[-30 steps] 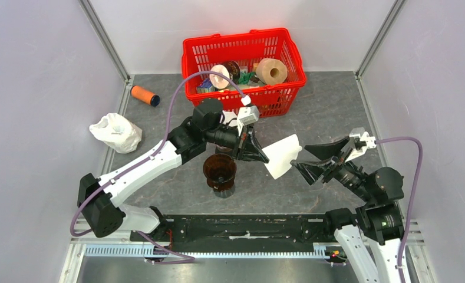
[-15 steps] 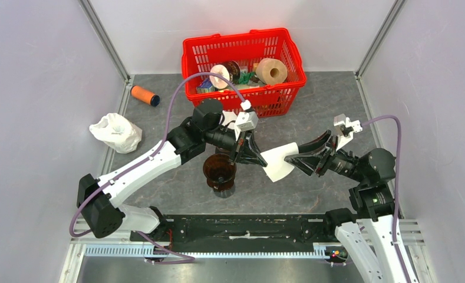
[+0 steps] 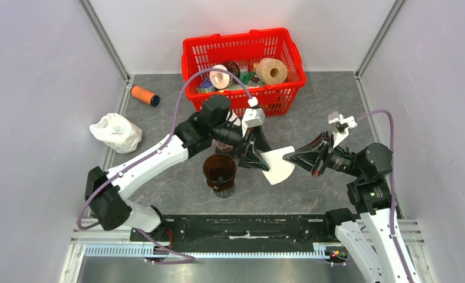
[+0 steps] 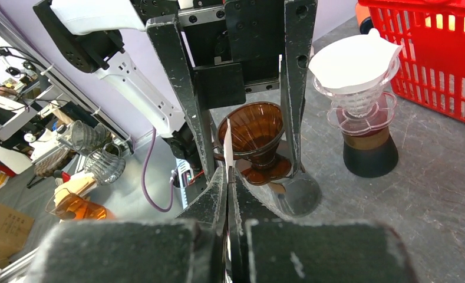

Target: Place the coffee filter in the dripper

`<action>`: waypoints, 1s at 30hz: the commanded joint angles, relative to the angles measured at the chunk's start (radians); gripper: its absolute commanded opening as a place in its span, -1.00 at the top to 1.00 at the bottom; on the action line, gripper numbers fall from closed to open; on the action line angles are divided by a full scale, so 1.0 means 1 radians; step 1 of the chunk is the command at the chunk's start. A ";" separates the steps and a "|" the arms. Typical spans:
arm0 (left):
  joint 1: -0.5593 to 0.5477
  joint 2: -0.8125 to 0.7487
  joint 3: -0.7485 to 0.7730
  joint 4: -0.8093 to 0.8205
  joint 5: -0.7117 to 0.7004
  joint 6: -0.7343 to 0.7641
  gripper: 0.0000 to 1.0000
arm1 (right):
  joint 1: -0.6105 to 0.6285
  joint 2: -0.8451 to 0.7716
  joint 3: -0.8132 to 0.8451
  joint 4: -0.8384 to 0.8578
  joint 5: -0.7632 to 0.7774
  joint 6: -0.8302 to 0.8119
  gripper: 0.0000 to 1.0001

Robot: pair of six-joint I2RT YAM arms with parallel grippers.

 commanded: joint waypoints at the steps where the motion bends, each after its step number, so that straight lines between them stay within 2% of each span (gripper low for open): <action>1: -0.005 0.043 0.071 0.017 0.060 -0.047 -0.47 | 0.004 0.024 0.040 0.042 0.000 0.012 1.00; 5: -0.019 0.062 0.087 0.022 0.034 -0.064 -0.25 | 0.004 0.042 0.054 0.048 0.032 0.014 1.00; 6: -0.025 0.066 0.089 0.022 0.018 -0.070 -0.14 | 0.003 0.047 0.056 0.048 0.039 0.014 1.00; 8: -0.029 0.074 0.094 0.020 -0.005 -0.081 0.23 | 0.003 0.053 0.059 0.050 0.052 0.015 1.00; 9: -0.029 0.077 0.095 0.020 -0.008 -0.082 0.50 | 0.003 0.053 0.060 0.048 0.065 0.015 0.95; 10: -0.029 0.075 0.095 0.020 -0.013 -0.085 0.76 | 0.006 0.052 0.060 0.042 0.074 0.012 0.85; 11: -0.029 0.074 0.094 0.020 -0.017 -0.086 0.95 | 0.003 0.049 0.062 0.024 0.086 0.002 0.69; 13: -0.029 0.062 0.081 0.023 -0.016 -0.077 0.96 | 0.003 0.035 0.081 -0.068 0.115 -0.049 0.39; 16: -0.029 0.038 0.057 0.034 0.001 -0.056 0.95 | 0.004 -0.008 0.125 -0.268 0.224 -0.179 -0.74; 17: -0.029 0.030 0.047 0.037 0.004 -0.051 0.95 | 0.004 -0.029 0.137 -0.325 0.278 -0.218 -0.93; 20: -0.029 0.011 0.031 0.037 0.001 -0.035 0.96 | 0.003 -0.091 0.153 -0.427 0.409 -0.290 -0.95; 24: -0.029 0.001 0.029 0.031 -0.006 -0.030 0.95 | 0.003 -0.156 0.149 -0.473 0.535 -0.297 -0.94; 30: -0.029 0.006 0.035 0.029 0.001 -0.031 0.95 | 0.004 -0.138 0.148 -0.487 0.508 -0.299 -0.94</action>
